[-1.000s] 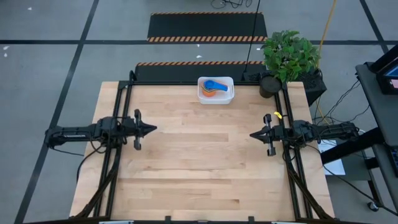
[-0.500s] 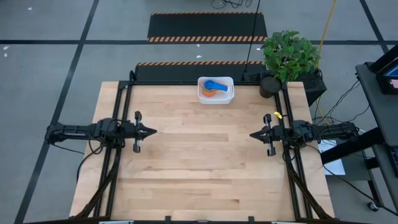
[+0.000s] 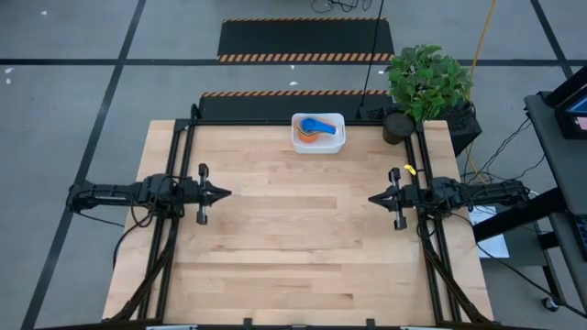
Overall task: Nest measuring cups in basket
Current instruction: Return to Home Position
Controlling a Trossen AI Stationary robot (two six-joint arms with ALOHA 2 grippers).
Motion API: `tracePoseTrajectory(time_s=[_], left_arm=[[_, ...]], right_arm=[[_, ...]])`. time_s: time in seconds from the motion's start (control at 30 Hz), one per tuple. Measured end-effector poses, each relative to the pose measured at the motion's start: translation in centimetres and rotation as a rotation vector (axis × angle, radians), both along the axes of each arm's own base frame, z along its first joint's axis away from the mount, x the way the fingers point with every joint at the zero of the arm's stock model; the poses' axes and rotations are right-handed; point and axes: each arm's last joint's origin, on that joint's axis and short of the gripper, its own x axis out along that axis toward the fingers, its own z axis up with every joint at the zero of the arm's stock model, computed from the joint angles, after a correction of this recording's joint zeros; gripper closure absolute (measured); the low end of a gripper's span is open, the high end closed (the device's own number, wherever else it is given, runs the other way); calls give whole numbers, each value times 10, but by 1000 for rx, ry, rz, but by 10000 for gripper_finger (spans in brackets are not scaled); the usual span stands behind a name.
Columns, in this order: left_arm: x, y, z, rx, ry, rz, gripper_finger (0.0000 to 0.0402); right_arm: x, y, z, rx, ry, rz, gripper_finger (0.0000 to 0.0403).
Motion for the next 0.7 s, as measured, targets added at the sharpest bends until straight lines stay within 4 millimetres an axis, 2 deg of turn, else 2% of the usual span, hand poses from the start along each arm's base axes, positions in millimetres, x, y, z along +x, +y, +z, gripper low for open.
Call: tracePoseTrajectory(time_s=[0.2, 0.7], left_arm=[[0, 0, 0, -1, -1, 0, 371], [0, 0, 0, -1, -2, 1, 371]], right_arm=[[0, 0, 0, 0, 0, 0, 403], [0, 0, 0, 0, 0, 0, 403]])
